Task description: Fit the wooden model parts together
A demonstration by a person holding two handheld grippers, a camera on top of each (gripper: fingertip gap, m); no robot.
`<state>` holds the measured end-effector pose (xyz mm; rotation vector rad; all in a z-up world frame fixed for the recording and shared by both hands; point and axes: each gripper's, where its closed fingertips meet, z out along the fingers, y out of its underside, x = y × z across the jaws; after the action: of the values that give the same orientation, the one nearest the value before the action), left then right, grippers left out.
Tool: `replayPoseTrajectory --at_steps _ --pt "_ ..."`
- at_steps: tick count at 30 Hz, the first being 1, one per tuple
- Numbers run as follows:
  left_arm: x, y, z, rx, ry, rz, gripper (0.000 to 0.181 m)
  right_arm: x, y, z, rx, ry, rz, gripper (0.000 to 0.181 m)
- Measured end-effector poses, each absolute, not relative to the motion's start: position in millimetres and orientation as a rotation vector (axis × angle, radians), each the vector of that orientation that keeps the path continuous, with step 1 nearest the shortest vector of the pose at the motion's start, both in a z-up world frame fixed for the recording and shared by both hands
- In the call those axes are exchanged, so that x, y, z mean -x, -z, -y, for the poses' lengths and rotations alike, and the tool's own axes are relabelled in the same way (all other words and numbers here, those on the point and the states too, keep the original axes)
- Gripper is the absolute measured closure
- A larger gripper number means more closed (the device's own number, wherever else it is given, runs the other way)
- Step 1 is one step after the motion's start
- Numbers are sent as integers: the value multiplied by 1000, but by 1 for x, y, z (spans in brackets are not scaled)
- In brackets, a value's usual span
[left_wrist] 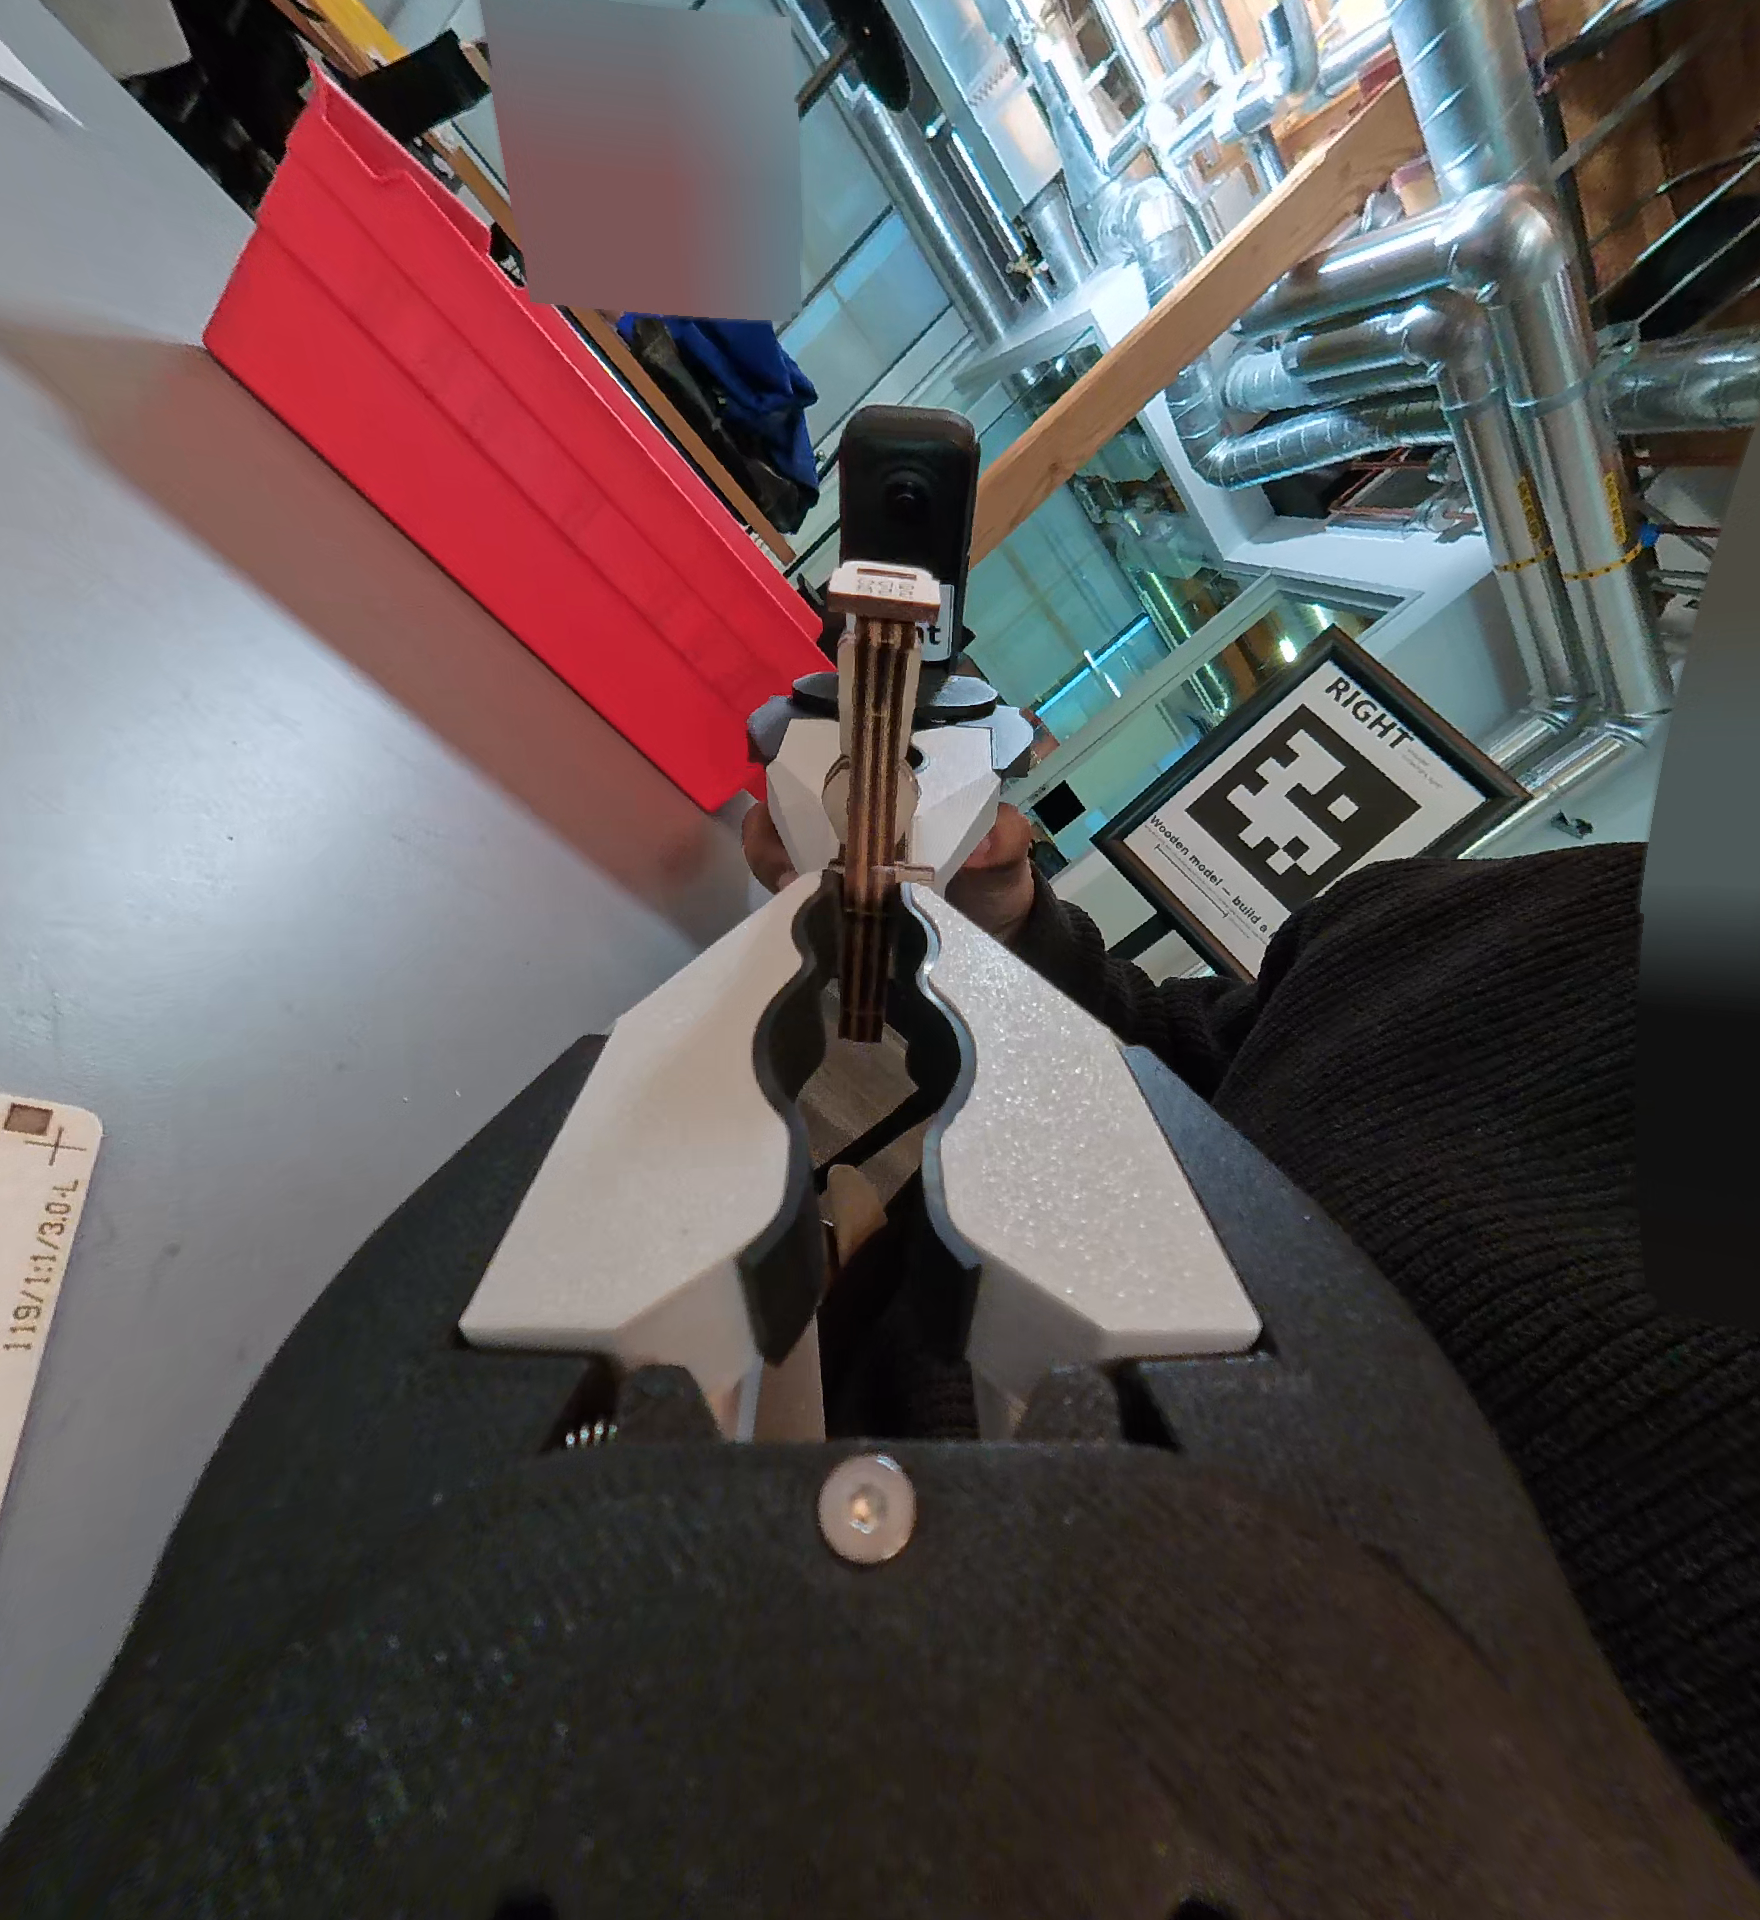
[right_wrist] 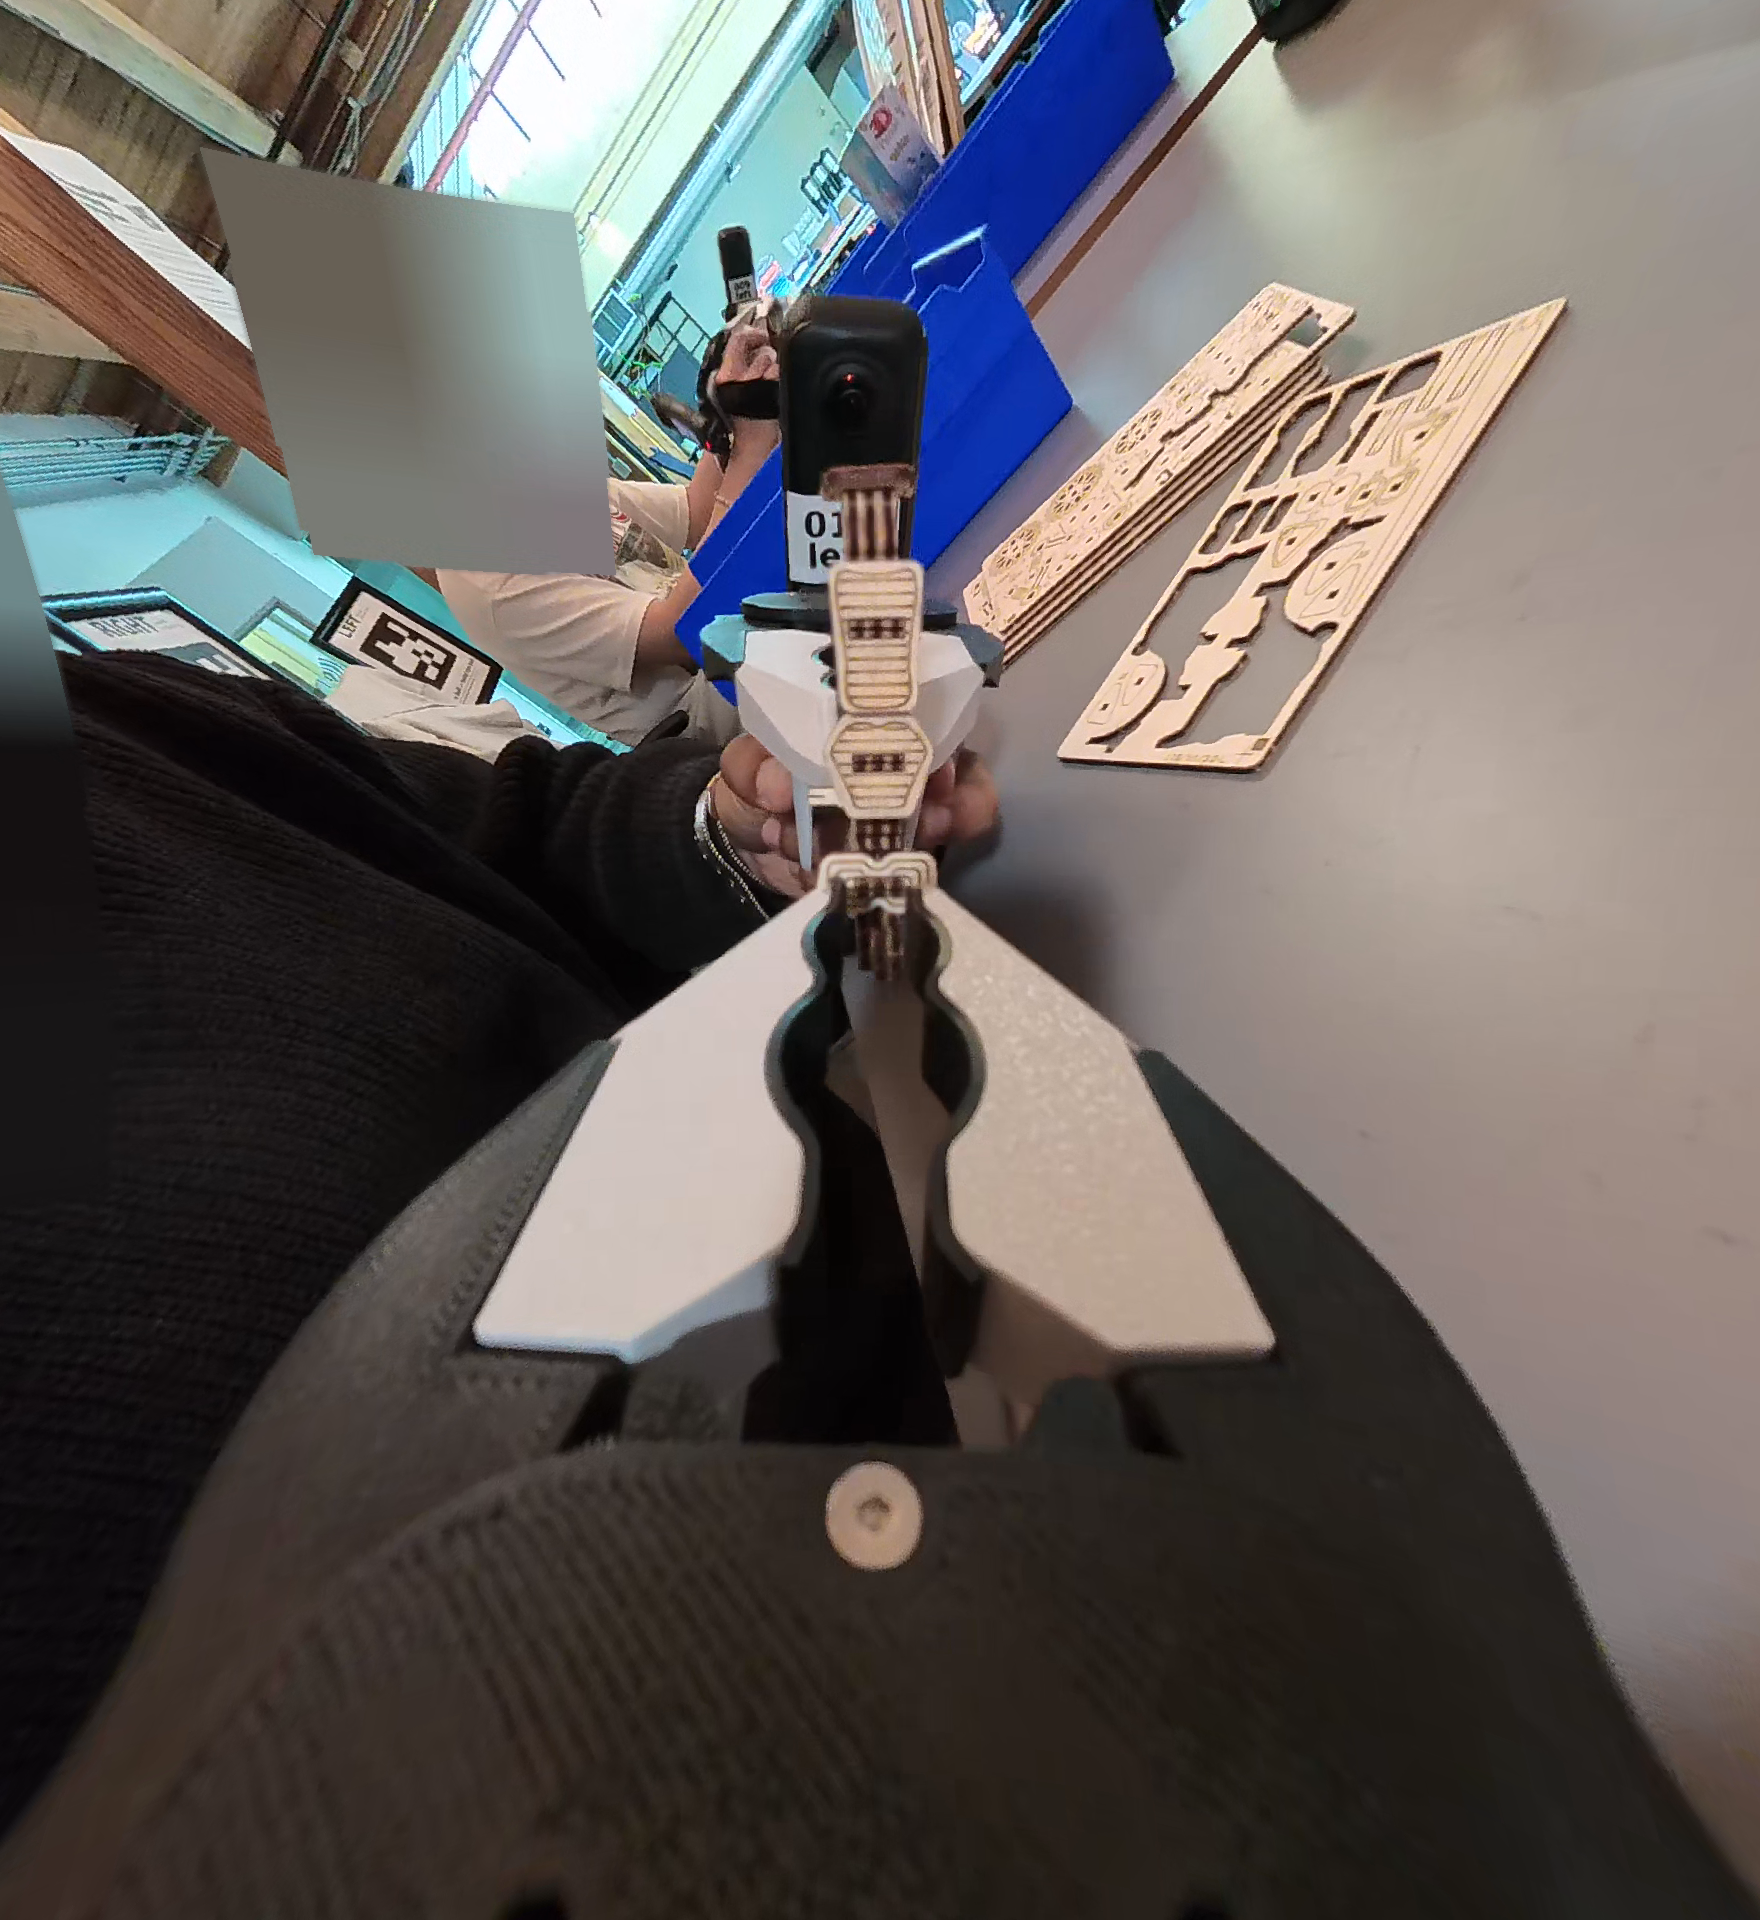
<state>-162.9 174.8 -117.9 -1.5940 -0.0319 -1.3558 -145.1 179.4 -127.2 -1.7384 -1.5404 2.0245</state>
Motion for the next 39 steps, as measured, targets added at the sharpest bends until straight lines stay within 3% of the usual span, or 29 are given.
replayPoseTrajectory --at_steps 31,39 --pt "168 116 -180 1535 1384 158 175 153 133 -170 1763 -2032 1527 175" --pt "172 114 -180 1518 1387 173 174 154 136 -169 1774 -2023 1519 166"
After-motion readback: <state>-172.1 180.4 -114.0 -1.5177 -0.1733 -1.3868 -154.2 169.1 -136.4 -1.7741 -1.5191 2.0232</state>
